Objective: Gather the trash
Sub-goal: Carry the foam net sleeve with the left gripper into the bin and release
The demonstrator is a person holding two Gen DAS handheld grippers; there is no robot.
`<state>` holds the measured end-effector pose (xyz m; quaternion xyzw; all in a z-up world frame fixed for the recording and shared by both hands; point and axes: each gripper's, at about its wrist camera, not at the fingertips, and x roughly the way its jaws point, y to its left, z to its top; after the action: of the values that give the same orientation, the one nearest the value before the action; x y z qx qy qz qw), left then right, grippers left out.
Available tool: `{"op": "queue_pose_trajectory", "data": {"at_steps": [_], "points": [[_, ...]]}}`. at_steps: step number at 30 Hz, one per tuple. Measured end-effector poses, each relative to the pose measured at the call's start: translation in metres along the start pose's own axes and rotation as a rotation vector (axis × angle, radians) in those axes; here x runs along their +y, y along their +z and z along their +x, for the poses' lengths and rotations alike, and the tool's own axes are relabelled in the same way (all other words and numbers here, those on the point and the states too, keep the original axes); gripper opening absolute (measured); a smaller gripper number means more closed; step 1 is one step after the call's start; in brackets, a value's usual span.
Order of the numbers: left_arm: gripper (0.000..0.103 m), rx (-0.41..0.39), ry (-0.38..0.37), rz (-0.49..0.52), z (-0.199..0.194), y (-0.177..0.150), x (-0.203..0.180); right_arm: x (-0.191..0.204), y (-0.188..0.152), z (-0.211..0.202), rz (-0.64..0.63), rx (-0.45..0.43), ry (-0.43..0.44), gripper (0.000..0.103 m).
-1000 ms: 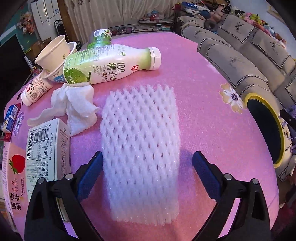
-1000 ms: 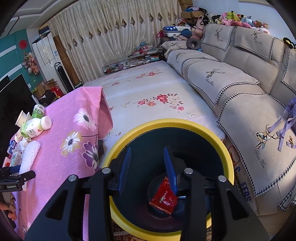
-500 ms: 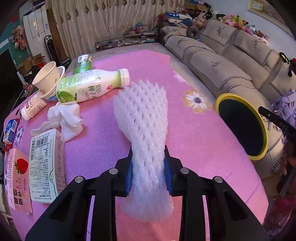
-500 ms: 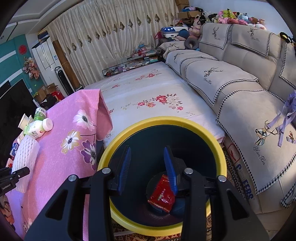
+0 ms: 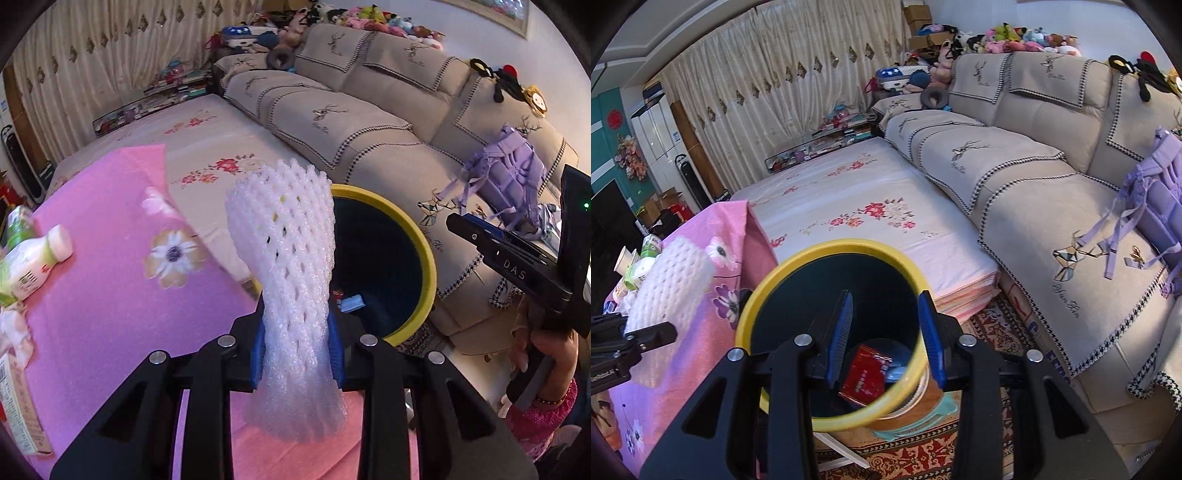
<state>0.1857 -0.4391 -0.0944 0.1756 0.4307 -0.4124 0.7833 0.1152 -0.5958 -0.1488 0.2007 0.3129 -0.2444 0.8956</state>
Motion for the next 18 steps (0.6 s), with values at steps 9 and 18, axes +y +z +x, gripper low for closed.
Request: {"op": "queue_pose_trajectory", "data": {"at_steps": [9, 18], "points": [[0.043, 0.09, -0.018, 0.047, 0.089, 0.044, -0.036, -0.046, -0.002, -0.014, 0.051, -0.012, -0.051, 0.039], [0.088, 0.088, 0.017, 0.035, 0.121, 0.055, -0.036, -0.05, -0.003, -0.016, 0.058, -0.018, -0.045, 0.041]]}}
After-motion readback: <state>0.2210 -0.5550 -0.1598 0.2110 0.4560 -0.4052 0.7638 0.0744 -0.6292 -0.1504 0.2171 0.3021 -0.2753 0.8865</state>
